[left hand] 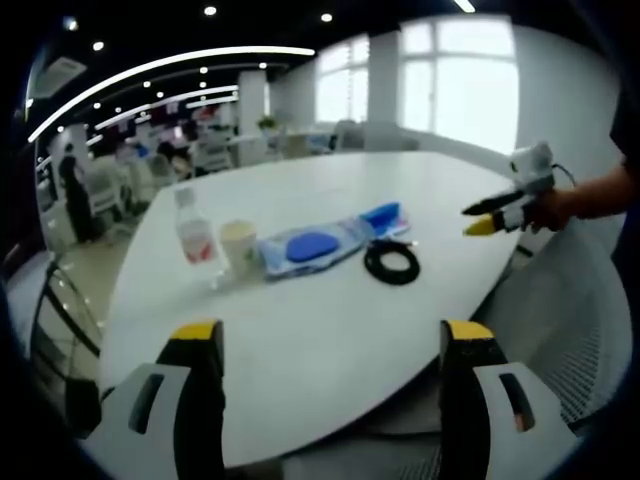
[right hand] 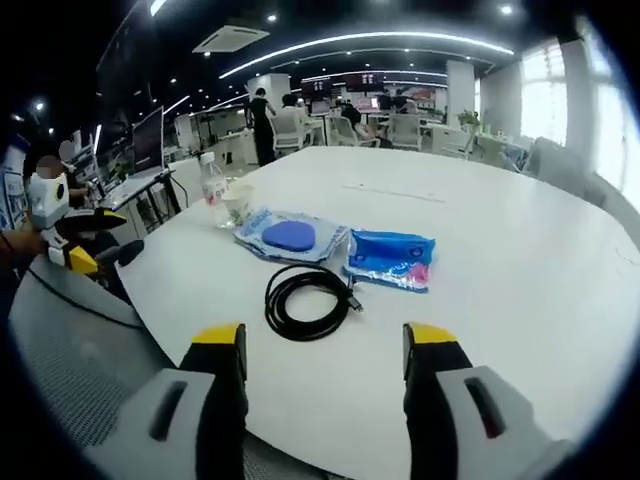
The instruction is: Arrange the tabletop items into an orderly group along one side of the table until the central work area is clear of visible clutter.
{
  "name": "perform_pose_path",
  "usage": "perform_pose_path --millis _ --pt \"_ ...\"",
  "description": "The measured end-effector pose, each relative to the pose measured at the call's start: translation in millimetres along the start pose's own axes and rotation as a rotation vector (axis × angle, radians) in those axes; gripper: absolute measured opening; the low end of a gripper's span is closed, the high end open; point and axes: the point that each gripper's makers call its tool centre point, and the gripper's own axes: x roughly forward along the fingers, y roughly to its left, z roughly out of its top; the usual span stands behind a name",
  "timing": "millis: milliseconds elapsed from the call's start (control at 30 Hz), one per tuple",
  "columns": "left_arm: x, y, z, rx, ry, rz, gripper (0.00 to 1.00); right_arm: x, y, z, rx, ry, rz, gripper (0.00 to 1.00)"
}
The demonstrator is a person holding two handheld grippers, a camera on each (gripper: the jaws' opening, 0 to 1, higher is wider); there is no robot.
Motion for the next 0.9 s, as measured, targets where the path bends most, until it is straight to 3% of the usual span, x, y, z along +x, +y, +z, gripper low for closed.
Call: perform_pose_path --millis 367,467,800,900 --pt "-1 1.0 3.0 0.001 -0.018 0.004 0.87 -20 11 2.0 0.016 -0.033 -0.005 0.81" --pt "-1 0.6 3.6 0.002 -0.021 0.001 0.88 -24 13 3.6 -0.022 -0.037 -0.014 0.84" --pt "-2 0.3 4.6 0.001 -0.03 0.001 0.92 -28 20 -1.1 -0.03 -0.04 -0.002 0.99" --pt "-2 0.7 5.2 0.001 -0.033 0.003 0.96 -27 20 1.3 -0.039 -0.051 0.002 1.0"
